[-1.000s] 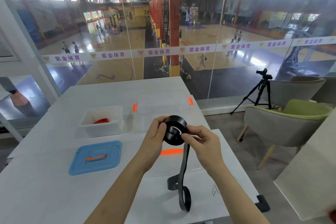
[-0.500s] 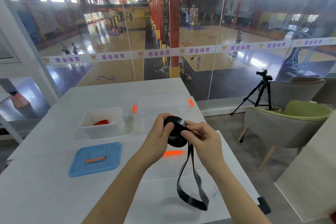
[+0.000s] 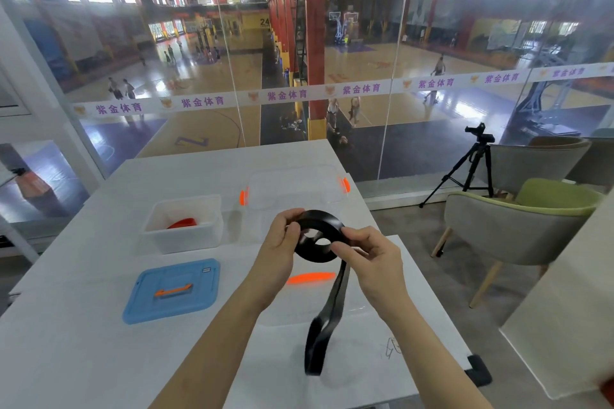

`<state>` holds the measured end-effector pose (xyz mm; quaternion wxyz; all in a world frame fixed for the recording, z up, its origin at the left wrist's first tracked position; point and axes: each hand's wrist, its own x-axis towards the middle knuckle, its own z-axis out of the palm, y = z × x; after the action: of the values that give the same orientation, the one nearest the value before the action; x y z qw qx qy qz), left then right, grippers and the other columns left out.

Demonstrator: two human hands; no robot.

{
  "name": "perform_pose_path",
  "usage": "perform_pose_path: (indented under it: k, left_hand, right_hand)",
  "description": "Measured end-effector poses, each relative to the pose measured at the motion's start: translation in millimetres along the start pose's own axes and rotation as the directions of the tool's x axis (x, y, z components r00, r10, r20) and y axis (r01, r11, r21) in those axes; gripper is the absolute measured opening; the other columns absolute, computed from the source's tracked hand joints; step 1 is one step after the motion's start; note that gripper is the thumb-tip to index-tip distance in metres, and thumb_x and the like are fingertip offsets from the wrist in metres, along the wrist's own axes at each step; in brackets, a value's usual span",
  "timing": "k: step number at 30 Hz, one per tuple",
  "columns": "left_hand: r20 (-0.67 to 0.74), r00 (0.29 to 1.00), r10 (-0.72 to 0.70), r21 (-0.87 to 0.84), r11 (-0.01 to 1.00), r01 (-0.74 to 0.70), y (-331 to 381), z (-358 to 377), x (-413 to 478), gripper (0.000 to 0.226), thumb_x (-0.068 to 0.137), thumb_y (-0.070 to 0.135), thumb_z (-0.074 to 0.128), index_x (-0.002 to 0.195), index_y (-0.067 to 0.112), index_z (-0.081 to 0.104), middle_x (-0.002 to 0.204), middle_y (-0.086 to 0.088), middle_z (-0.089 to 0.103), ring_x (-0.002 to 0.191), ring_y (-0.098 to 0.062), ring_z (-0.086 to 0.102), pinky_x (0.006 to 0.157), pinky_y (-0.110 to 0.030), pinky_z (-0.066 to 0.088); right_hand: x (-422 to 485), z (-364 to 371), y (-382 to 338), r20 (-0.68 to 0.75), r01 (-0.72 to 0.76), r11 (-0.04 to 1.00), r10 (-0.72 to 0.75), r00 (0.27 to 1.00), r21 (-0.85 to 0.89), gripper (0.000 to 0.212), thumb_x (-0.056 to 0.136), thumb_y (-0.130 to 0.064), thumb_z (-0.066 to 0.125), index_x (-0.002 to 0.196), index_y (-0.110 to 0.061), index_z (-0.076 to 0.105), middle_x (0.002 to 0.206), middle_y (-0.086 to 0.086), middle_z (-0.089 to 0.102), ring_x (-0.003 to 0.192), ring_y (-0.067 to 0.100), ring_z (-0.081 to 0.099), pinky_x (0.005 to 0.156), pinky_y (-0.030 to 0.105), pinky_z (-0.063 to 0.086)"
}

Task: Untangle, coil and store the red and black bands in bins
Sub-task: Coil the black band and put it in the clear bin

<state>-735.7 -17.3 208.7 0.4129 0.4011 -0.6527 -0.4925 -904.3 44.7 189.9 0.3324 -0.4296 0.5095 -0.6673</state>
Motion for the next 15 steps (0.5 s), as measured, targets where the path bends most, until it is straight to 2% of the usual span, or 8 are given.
perform_pose_path:
  k: [3,6,9,11,13,15]
  left_hand:
    - [0.095,0.99,0.101,0.288,0.95,-0.124,4.5,-5.4,1.4,0.036,0.111,0.026,0.037,0.144,0.037,0.042,0.141,0.015,0.047,0.132,0.001,0.045,0.11,-0.015,0.035]
    - [0.236,0.961,0.143,0.535,0.806,-0.251,8.8,-5.7,2.8,0.038,0.11,0.028,0.039,0.148,0.033,0.039,0.139,0.013,0.041,0.129,-0.003,0.043,0.112,-0.02,0.036]
    - [0.261,0.951,0.165,0.573,0.766,-0.29,14.0,-12.2,4.7,0.035,0.108,0.028,0.044,0.143,0.031,0.045,0.128,0.014,0.045,0.117,-0.001,0.049,0.103,-0.018,0.039]
    - [0.312,0.943,0.112,0.589,0.756,-0.285,17.7,-15.0,5.1,0.033,0.108,0.031,0.044,0.141,0.032,0.046,0.125,0.015,0.046,0.113,0.001,0.05,0.098,-0.016,0.039]
    - [0.343,0.938,0.044,0.579,0.776,-0.248,18.1,-13.8,5.3,0.026,0.108,0.03,0.041,0.133,0.033,0.049,0.122,0.016,0.048,0.111,0.002,0.051,0.095,-0.019,0.041]
    - [0.317,0.948,0.023,0.534,0.822,-0.198,14.8,-8.8,3.7,0.019,0.108,0.029,0.04,0.123,0.033,0.05,0.118,0.017,0.05,0.108,0.003,0.052,0.092,-0.022,0.043]
  right_hand:
    - [-1.3,0.9,-3.2,0.044,-0.013,1.0,0.013,0.999,-0.017,0.028,0.084,0.003,0.082,0.092,-0.023,0.079,0.095,-0.008,0.08,0.09,0.012,0.078,0.085,0.023,0.06]
    - [-1.5,0.7,-5.4,0.077,0.011,0.999,-0.008,0.997,-0.043,0.028,0.085,0.002,0.083,0.094,-0.024,0.08,0.097,-0.009,0.081,0.094,0.012,0.078,0.088,0.022,0.06]
    - [-1.9,-2.9,-8.6,0.106,0.01,0.999,-0.006,0.994,-0.039,0.031,0.083,0.003,0.083,0.094,-0.026,0.081,0.101,-0.011,0.082,0.098,0.012,0.078,0.09,0.022,0.059]
    - [-1.7,-6.9,-10.3,0.143,0.023,0.998,-0.016,0.99,-0.052,0.033,0.083,0.004,0.083,0.094,-0.027,0.081,0.104,-0.011,0.082,0.101,0.013,0.079,0.093,0.024,0.059]
    - [-1.8,-9.5,-10.6,0.183,0.042,0.996,-0.028,0.983,-0.073,0.034,0.084,0.004,0.082,0.096,-0.027,0.082,0.107,-0.011,0.082,0.101,0.016,0.079,0.093,0.026,0.059]
    - [-2.7,-10.1,-10.0,0.177,0.036,0.997,-0.022,0.984,-0.074,0.034,0.084,0.005,0.082,0.095,-0.028,0.081,0.107,-0.011,0.082,0.1,0.016,0.079,0.093,0.027,0.059]
